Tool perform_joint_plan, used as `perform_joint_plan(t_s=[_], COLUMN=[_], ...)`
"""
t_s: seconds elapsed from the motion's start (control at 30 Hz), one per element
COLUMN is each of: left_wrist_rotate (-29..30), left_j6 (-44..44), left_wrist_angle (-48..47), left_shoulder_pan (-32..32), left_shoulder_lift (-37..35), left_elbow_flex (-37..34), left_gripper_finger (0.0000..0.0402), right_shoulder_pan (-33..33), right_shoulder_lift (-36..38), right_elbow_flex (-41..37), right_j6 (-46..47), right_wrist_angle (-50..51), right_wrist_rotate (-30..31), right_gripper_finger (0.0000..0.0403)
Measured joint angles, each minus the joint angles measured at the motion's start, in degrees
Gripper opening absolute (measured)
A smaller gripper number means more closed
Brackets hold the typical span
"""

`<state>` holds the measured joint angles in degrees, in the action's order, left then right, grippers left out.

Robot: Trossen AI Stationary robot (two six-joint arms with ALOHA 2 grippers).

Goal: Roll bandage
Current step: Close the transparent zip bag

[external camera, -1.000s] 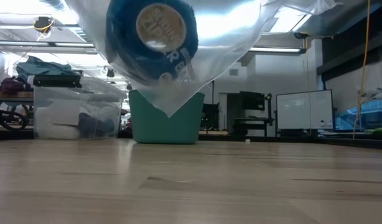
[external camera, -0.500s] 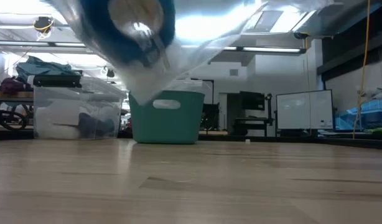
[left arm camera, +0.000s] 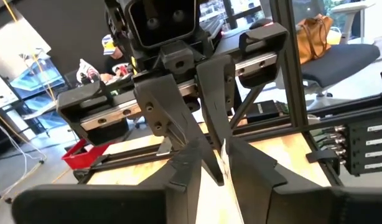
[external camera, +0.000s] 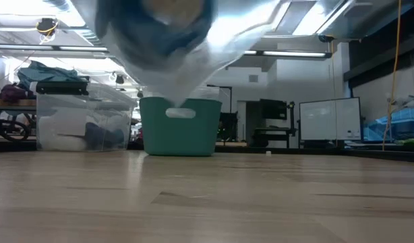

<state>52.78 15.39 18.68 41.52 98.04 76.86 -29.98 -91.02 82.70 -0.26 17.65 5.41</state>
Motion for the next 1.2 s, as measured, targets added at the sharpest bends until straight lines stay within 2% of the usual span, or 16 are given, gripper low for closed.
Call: perform_joint_plan(t_s=[0.27,0.53,0.77,1.2], left_wrist_rotate=[0.31,6.88,8.45,10.62], left_j6=[3.50,8.93,17.03,21.13], left_wrist_angle=[-0.14,2.11,7.54,7.86], left_shoulder_pan=[0.07,1.42,2.40,2.43], left_shoulder_lift=[0.04,0.17,0.10,-1.70], left_elbow_flex=[0.00,0.00,-0.07,-0.15], left_gripper_finger=[0.0007,0.0002,0.0001,0.0000], right_shoulder_pan=[0.00,0.13,0.13,0.17], right_shoulder_lift=[0.00,0.00,0.24,0.24], right_elbow_flex=[0.02,0.22,0.42,0.42], right_j6=[-0.04,-0.03,-0.01,0.17], right_wrist_angle=[0.11,-0.41,-1.14,-0.94], right_wrist_rotate=[-0.17,-0.50,-1.15,-1.47], right_gripper_finger=[0.0021,0.0021,0.0021,0.0021])
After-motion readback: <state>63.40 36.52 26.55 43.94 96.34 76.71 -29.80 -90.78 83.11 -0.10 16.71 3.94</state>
